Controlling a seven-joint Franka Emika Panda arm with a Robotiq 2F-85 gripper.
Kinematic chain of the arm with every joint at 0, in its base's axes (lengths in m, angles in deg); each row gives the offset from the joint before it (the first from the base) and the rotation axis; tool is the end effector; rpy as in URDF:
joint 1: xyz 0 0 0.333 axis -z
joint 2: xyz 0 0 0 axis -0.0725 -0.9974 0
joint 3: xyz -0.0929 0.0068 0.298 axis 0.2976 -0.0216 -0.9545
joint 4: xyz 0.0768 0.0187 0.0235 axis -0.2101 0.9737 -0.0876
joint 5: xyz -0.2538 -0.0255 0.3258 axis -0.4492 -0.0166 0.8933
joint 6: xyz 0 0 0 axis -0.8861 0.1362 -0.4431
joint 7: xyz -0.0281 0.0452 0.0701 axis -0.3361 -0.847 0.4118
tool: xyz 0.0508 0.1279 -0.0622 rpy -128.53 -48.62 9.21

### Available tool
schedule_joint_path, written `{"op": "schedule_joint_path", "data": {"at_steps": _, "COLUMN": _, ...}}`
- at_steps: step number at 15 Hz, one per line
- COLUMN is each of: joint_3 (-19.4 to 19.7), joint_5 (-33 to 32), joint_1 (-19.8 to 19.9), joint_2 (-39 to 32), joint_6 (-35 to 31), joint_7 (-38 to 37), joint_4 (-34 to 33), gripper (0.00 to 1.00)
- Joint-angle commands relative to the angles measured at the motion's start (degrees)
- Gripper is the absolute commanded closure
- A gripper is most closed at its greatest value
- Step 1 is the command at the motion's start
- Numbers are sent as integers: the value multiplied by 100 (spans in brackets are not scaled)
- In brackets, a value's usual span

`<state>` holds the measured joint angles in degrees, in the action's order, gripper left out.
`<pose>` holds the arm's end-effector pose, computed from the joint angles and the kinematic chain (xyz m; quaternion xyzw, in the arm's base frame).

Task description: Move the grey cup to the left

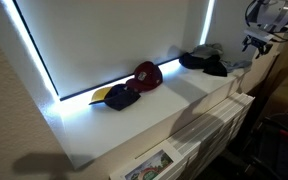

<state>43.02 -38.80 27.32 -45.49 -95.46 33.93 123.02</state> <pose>0.3541 -0.5566 0.2046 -0.5802 0.8009 -0.1475 0.0135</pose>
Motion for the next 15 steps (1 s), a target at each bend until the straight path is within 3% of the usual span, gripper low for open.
{"op": "schedule_joint_path", "data": {"at_steps": 1, "joint_3": -22, "joint_5": -148, "joint_1": 14, "joint_2": -86, "joint_6": 4, "joint_7": -127, "joint_4": -6, "gripper": 0}}
{"op": "schedule_joint_path", "data": {"at_steps": 8, "joint_3": -82, "joint_5": -176, "joint_1": 52, "joint_2": -415, "joint_6": 99, "joint_7": -194, "joint_4": -142, "gripper": 0}}
{"op": "schedule_joint_path", "data": {"at_steps": 11, "joint_3": -52, "joint_5": -186, "joint_1": 36, "joint_2": -887, "joint_6": 104, "joint_7": -516, "joint_4": -419, "gripper": 0}}
{"op": "schedule_joint_path", "data": {"at_steps": 12, "joint_3": -46, "joint_5": -231, "joint_1": -5, "joint_2": -531, "joint_6": 19, "joint_7": -357, "joint_4": -133, "gripper": 0}}
{"op": "schedule_joint_path", "data": {"at_steps": 15, "joint_3": -51, "joint_5": -238, "joint_1": 1, "joint_2": -831, "joint_6": 14, "joint_7": -502, "joint_4": -292, "gripper": 0}}
